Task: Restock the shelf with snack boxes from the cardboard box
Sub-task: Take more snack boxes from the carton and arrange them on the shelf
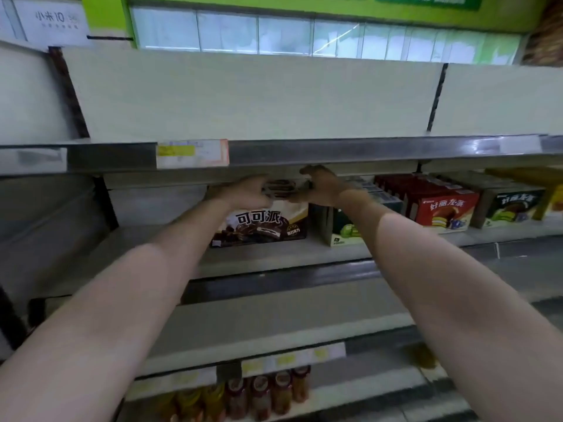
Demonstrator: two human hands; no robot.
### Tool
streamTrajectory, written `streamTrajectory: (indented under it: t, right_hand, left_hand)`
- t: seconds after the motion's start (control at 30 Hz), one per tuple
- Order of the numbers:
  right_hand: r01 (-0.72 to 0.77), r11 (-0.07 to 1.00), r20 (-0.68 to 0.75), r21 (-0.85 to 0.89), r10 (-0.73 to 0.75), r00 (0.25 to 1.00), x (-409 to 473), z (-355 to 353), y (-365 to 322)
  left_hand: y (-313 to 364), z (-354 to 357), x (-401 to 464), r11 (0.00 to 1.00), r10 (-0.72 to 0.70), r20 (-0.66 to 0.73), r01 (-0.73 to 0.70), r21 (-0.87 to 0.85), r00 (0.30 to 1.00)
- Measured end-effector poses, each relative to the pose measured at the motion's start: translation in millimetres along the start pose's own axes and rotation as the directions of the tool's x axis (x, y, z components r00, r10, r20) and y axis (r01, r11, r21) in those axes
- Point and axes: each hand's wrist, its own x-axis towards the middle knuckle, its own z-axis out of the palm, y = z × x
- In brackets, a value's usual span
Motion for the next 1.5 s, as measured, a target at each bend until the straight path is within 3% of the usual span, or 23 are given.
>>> streamTrajectory:
  t: [0.2, 0.43, 0.6, 0.73, 0.93, 1.17, 1.33, 1.5]
  right_hand:
    - [-0.117, 0.993, -0.096, -0.028, 0.114, 0.989, -24, -36, 40]
    - [-0.211, 0.977, -0.173, -0.034, 0.202, 0.964, -74, -75, 100]
    - [-0.211, 0.974, -0.232, -0.077, 0.189, 0.954, -121, -113, 163]
    - [-0.273, 0.959, -0.239, -0.075, 0.248, 0.939, -160, -152, 230]
    - [-0.384, 0.922, -0.315, -0.050, 0.350, 0.882, -218, -220, 345]
    - [-0.410, 0.911, -0.281, 0.034, 0.403, 0.871, -263, -279, 455]
    - [-0.409, 0.905, -0.311, 0.118, 0.425, 0.850, -266, -306, 517]
    - [-0.367, 0.928, -0.337, 0.066, 0.366, 0.867, -248, -326, 569]
  left_hand:
    - [62, 20, 21, 0.986, 0.159, -0.074, -0.163, -0.046, 0.984]
    - [139, 60, 44, 0.969, 0.224, -0.006, -0.224, -0.106, 0.975]
    - [207, 104, 65, 0.933, 0.304, -0.012, -0.300, -0.198, 0.953]
    - [275, 141, 80, 0.926, 0.271, -0.103, -0.288, -0.244, 0.957]
    - [397, 205, 114, 0.890, 0.367, -0.104, -0.381, -0.252, 0.925]
    - [509, 261, 146, 0.879, 0.427, -0.040, -0.426, -0.214, 0.903]
    - [554, 296, 175, 0.887, 0.435, 0.008, -0.428, -0.174, 0.900]
    - [587, 317, 222, 0.898, 0.439, 0.002, -0.438, -0.036, 0.899]
